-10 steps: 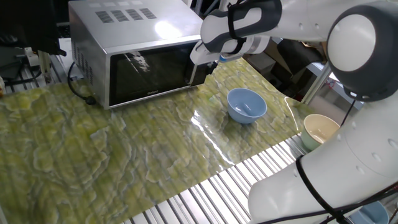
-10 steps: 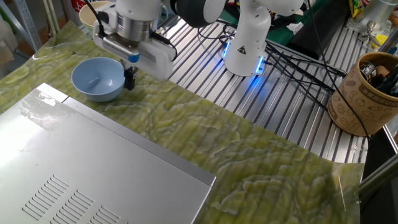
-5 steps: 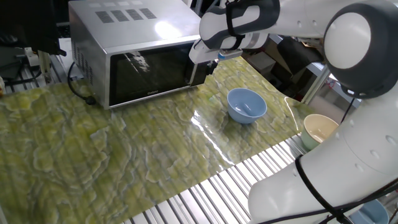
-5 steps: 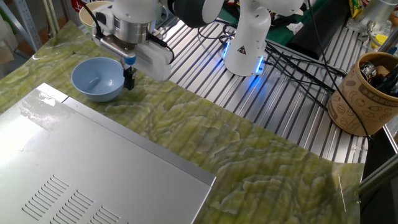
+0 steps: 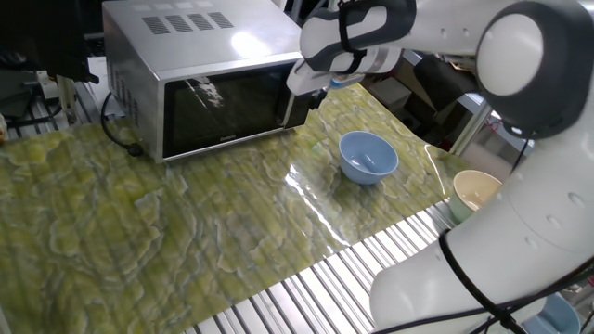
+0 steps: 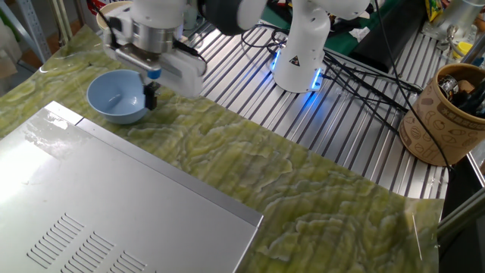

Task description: Put the bowl into the microwave

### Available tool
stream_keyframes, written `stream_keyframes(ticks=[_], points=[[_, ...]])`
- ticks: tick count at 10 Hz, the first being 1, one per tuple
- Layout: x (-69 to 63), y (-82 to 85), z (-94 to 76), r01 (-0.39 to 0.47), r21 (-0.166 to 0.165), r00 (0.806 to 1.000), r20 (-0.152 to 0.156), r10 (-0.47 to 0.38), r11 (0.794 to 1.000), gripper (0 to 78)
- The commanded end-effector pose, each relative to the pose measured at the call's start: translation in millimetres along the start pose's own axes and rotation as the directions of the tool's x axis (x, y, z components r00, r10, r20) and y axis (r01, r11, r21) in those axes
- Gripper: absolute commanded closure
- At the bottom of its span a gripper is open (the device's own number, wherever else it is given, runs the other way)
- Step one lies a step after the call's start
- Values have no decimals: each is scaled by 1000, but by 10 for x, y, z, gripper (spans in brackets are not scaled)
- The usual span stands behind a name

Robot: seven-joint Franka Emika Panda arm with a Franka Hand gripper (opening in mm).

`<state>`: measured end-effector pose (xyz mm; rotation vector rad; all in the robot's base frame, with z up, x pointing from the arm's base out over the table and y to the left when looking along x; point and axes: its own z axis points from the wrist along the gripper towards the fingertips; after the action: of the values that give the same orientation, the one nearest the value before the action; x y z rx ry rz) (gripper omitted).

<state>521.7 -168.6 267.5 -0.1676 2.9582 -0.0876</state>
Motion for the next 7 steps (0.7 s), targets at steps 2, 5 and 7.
stream_keyframes(ticks=[2,5,7], points=[[-125,-169,74,59,-9,997,52,-58,998,776],[-263,-176,140,60,6,994,94,-60,998,776],[-300,-242,115,52,9,993,105,-52,999,776]])
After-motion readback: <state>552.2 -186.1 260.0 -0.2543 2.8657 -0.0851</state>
